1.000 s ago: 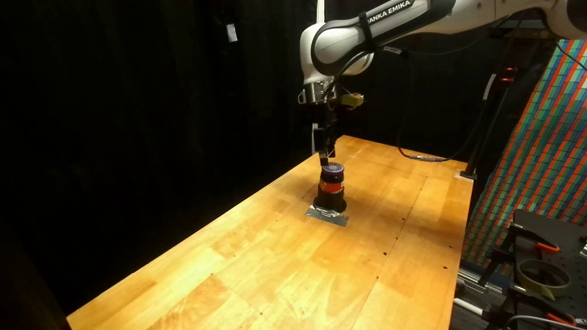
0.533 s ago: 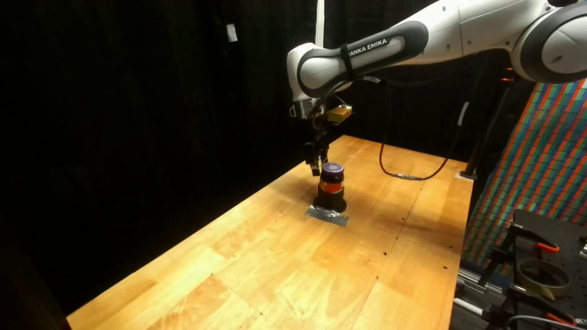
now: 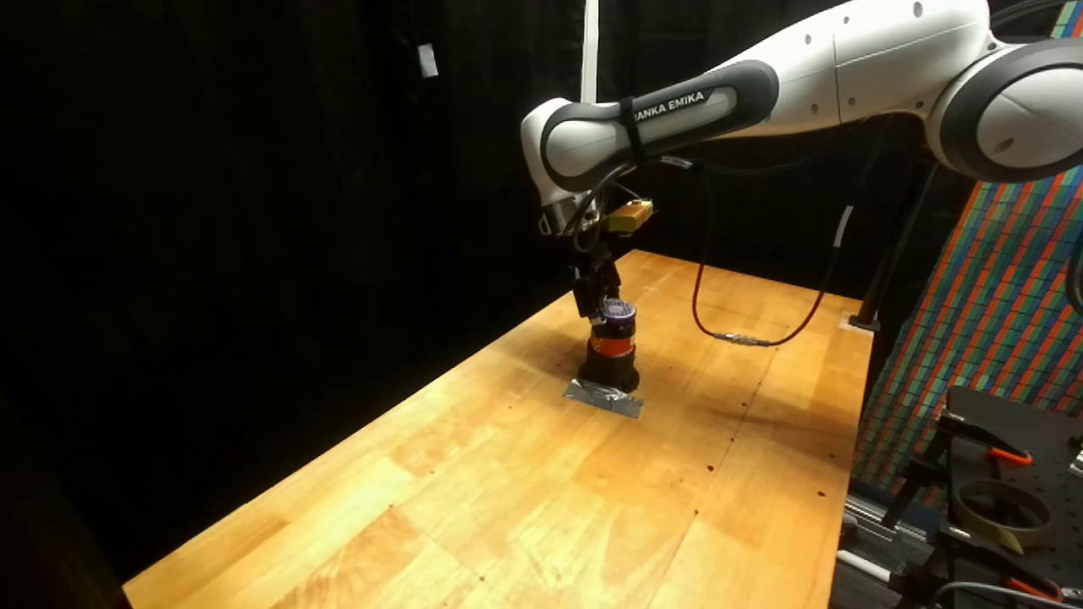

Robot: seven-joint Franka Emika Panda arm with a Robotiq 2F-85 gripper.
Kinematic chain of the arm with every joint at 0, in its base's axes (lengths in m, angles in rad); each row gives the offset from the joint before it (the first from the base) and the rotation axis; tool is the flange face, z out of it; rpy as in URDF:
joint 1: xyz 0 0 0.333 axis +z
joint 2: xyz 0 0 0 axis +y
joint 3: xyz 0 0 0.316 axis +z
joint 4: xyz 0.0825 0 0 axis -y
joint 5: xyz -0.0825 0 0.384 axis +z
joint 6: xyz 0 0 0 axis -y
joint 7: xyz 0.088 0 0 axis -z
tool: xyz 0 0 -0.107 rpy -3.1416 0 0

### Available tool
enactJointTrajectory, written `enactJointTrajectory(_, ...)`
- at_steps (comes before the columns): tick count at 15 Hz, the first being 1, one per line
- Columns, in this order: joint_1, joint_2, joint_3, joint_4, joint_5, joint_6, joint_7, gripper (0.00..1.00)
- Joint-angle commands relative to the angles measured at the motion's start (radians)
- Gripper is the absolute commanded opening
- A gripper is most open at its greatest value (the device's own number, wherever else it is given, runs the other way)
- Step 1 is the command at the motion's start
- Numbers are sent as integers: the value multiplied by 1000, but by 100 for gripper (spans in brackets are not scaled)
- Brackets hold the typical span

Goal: Put the rubber band around the brown cup

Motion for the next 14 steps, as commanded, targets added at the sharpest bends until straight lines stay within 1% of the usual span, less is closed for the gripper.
enactJointTrajectory(1,17,-21,-9,-23,-30,-72,-23,100)
enactJointTrajectory(4,12,-74,-2,-118,-41,-47,-71,100)
enactJointTrajectory(5,6,-112,0,-182,-45,-19,-89,100)
enactJointTrajectory(6,4,-132,2,-216,-47,-9,-104,100)
enactJointTrajectory(7,1,-166,0,-274,-47,21,-104,100)
enactJointTrajectory(12,-12,-289,-3,-472,-44,167,-95,100)
enactJointTrajectory(14,-22,-337,6,-551,-49,228,-80,100)
